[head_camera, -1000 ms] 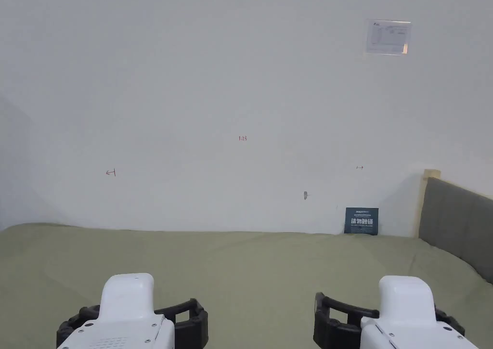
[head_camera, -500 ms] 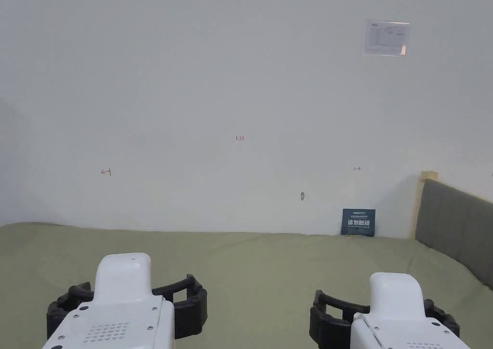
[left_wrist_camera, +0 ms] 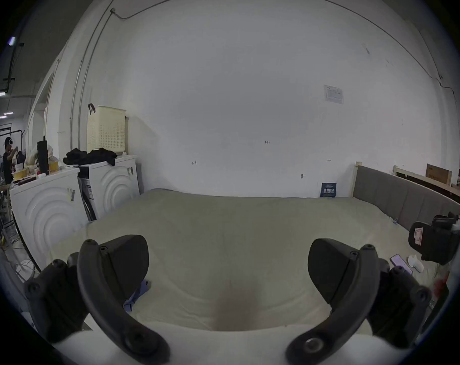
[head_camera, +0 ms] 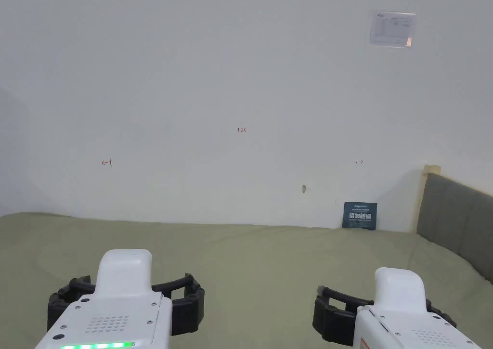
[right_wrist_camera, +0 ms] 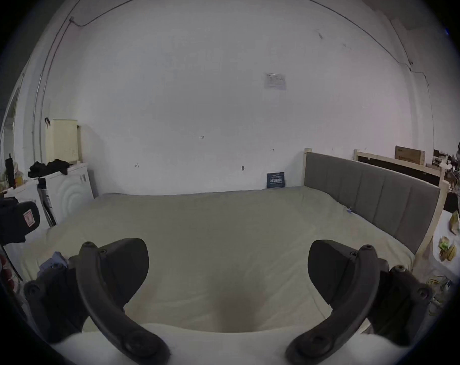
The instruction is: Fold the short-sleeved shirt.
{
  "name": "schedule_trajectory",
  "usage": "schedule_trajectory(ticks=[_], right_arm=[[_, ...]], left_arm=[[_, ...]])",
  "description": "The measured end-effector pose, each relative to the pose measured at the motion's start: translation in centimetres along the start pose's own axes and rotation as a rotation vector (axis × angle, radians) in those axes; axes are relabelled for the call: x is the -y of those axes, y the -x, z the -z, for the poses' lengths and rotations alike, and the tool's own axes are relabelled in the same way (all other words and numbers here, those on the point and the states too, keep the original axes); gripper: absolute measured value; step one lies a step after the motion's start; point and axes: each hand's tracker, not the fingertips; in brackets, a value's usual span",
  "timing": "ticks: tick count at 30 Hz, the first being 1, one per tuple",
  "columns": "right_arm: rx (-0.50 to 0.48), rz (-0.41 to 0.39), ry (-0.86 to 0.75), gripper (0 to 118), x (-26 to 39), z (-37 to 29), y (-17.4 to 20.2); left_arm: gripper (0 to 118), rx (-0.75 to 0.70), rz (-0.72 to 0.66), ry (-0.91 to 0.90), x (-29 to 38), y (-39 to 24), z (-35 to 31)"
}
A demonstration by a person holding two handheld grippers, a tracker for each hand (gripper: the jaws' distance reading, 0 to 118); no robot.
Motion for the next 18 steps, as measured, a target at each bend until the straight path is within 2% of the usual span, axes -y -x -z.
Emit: schedule_trajectory(ticks=[9,14,18], right_arm=[[-0.016,-0.021,0.025,118,0.7,1.3,0.3],[0.008,-0.037,0.021,118,0.7,1.7,0.4],[-0.046,-0.009,0.025,118,0.6,1.4,-0.1]], left_arm=[[118,0.004,0.006,0.021,1.7,0.6,1.8],[118,0.007,0.013,0.037,2.3,0.6,2.6],[118,0.021,0.016,0.036,2.4,0.5,2.5]])
